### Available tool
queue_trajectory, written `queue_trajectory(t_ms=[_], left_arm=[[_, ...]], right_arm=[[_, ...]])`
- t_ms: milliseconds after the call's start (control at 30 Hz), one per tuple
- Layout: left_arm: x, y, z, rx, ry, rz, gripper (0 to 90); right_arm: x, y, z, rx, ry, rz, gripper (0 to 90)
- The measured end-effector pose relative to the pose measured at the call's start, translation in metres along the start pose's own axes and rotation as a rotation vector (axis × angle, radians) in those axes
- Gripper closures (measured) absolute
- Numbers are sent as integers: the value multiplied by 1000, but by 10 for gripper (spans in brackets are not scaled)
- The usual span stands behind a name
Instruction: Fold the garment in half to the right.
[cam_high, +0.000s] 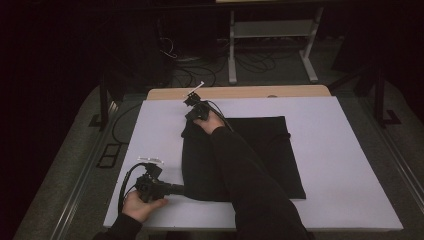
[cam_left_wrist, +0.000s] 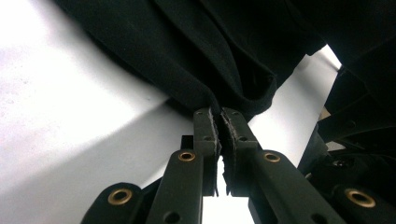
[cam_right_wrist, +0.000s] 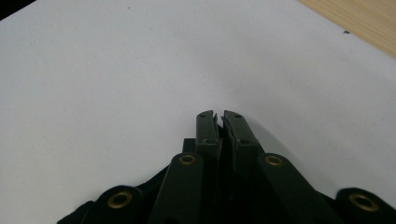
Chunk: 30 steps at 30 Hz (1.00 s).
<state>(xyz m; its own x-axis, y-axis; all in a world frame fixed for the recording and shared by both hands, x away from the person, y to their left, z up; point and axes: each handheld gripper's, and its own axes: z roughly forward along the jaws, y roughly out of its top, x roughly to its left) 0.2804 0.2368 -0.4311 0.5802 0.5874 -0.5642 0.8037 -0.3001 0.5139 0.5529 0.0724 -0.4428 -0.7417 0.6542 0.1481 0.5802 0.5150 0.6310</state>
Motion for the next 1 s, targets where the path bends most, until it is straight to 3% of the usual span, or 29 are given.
queue_trajectory(t_ms=[433, 1000], left_arm=[[-3, 1, 0, -9, -16, 9, 835], [-4, 2, -2, -21, -15, 28, 835]], right_arm=[[6, 4, -15, 12, 0, -26, 848], [12, 3, -58, -12, -17, -107, 850]])
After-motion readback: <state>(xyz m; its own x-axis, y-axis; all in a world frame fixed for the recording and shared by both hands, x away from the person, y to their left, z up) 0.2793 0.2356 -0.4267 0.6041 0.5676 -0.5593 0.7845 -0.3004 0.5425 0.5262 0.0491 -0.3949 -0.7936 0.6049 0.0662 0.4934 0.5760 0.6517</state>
